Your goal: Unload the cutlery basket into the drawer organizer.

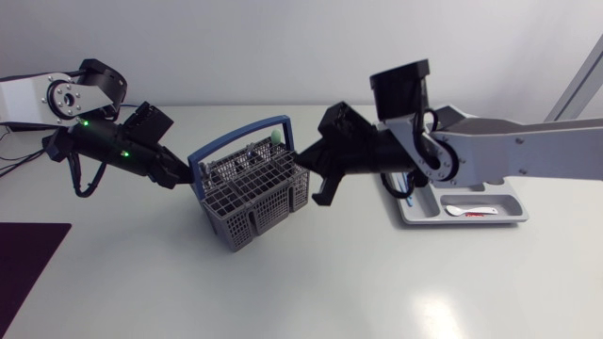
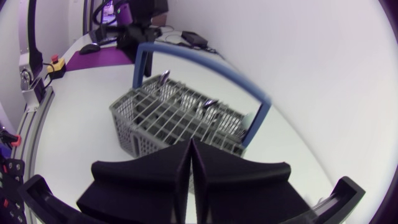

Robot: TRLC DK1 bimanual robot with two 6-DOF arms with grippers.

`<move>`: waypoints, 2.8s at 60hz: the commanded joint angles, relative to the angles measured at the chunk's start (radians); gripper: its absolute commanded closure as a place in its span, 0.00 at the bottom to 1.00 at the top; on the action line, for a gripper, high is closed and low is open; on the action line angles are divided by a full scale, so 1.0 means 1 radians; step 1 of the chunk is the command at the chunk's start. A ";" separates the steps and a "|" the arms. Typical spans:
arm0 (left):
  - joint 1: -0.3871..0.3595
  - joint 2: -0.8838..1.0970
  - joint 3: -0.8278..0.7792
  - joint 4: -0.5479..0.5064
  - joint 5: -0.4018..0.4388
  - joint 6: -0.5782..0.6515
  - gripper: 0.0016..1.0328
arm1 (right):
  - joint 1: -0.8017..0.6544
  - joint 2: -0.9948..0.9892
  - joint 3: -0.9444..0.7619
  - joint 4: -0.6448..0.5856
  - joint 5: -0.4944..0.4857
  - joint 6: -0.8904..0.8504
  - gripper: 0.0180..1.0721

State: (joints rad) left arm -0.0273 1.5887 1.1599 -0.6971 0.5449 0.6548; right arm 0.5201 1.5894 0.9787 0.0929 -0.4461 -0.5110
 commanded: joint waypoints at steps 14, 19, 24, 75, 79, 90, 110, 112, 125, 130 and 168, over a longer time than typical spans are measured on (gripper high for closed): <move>-0.037 -0.044 -0.042 -0.004 0.012 -0.018 0.97 | -0.031 0.156 -0.057 0.027 -0.013 -0.049 0.93; -0.052 -0.059 -0.054 -0.004 0.012 -0.018 0.97 | -0.035 0.208 -0.009 0.027 -0.008 -0.046 0.93; -0.074 -0.079 -0.069 -0.005 0.012 -0.023 0.97 | -0.046 0.265 0.046 0.053 -0.003 -0.034 0.93; -0.122 -0.173 -0.029 0.071 -0.010 -0.179 0.92 | -0.127 -0.114 -0.015 -0.070 0.026 0.019 0.34; -0.097 -0.170 -0.039 0.065 -0.010 -0.175 0.92 | -0.097 -0.183 -0.054 -0.136 0.018 0.019 0.35; -0.077 -0.136 -0.068 0.074 -0.026 -0.139 0.92 | -0.071 -0.263 -0.104 -0.282 -0.086 0.016 0.81; -0.105 0.077 0.063 0.255 -0.017 -0.199 0.92 | 0.058 -0.282 -0.192 -0.384 -0.151 -0.038 0.89; -0.109 0.094 0.075 0.261 -0.017 -0.199 0.93 | 0.070 -0.275 -0.195 -0.383 -0.151 -0.037 0.89; -0.102 0.200 0.136 0.291 -0.017 -0.205 0.93 | 0.136 -0.172 -0.193 -0.349 -0.151 -0.034 0.89; -0.102 0.234 0.146 0.292 -0.019 -0.204 0.93 | 0.144 -0.120 -0.198 -0.294 -0.149 -0.026 0.89; -0.109 0.205 0.030 0.292 -0.053 -0.162 0.97 | -0.038 -0.003 -0.146 -0.056 -0.063 -0.014 0.90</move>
State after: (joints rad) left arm -0.1333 1.8099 1.2518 -0.3740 0.5022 0.4747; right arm 0.5110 1.5562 0.7956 0.0078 -0.5232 -0.5312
